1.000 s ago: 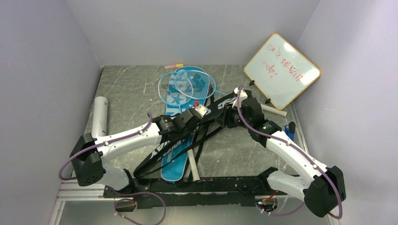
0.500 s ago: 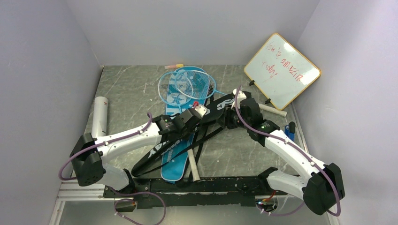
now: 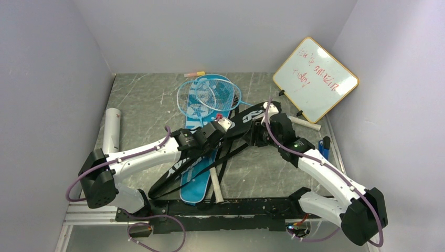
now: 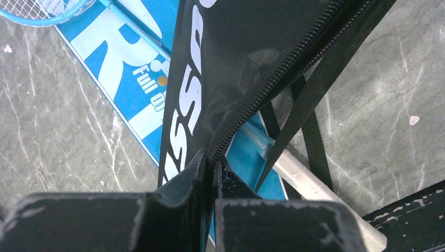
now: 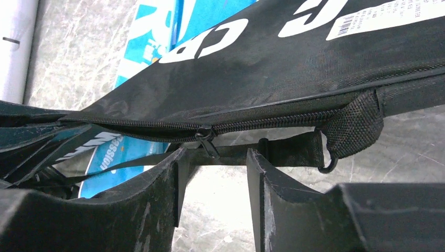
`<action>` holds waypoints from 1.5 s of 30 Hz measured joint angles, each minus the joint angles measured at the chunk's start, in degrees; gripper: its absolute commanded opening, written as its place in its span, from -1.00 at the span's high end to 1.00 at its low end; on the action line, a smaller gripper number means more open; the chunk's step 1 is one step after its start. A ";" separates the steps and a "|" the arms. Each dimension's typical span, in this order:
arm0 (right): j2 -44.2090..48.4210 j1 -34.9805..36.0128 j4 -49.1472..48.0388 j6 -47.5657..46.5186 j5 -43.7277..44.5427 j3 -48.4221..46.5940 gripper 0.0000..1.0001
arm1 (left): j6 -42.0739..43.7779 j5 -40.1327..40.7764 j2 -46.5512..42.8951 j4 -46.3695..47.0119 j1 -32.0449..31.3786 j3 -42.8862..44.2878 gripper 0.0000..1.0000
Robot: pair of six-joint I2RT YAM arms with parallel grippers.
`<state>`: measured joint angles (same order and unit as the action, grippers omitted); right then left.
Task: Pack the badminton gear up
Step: Zip the racket bag at the center of the board.
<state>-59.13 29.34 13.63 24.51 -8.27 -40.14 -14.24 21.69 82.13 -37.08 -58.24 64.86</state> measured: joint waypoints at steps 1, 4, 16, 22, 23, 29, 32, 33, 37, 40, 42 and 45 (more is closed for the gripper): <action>0.57 0.00 -0.02 0.13 0.26 0.33 0.10 | 0.02 0.00 0.02 0.00 0.00 0.00 0.90; 1.11 0.00 -0.33 0.31 0.22 0.52 0.13 | 0.02 0.00 0.22 0.00 0.00 0.00 0.90; -1.53 0.00 -2.49 0.35 -3.10 0.52 0.61 | 0.02 -0.02 0.24 0.00 0.00 0.00 0.90; -1.64 -0.13 -3.23 0.57 -4.72 0.52 0.94 | 0.02 0.00 0.24 -0.04 0.00 0.00 0.90; -1.64 -0.15 -3.26 0.55 -4.83 0.52 0.98 | 0.02 0.02 0.22 -0.04 0.00 0.00 0.90; -1.79 -0.26 -4.33 1.33 -6.95 1.31 1.00 | 0.02 0.22 0.24 -0.61 0.04 0.02 0.90; -1.97 -0.39 -6.82 3.21 -9.31 3.06 1.00 | 0.04 0.24 0.24 -1.16 0.09 0.04 0.90; -2.03 -0.35 -7.98 4.15 -10.32 3.87 1.00 | 0.04 0.26 0.24 -1.44 0.11 0.04 0.90; -2.82 1.03 -11.45 7.56 -12.33 6.25 1.00 | 0.11 0.50 0.50 -2.40 0.22 0.04 0.90; -3.26 2.71 -13.84 9.97 -13.51 7.93 1.00 | 0.20 0.61 0.83 -2.89 0.22 0.04 0.90; -3.39 3.58 -15.67 11.58 -14.58 8.79 1.00 | 0.20 0.50 1.07 -2.62 0.20 0.09 0.90; -3.69 4.94 -18.88 13.94 -15.28 9.86 1.00 | 0.20 0.20 1.14 -2.23 0.20 0.15 0.90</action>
<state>-62.83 34.28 -5.26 38.46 -23.55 -30.28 -14.04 21.89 83.26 -39.31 -58.04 65.01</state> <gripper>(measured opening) 0.010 0.086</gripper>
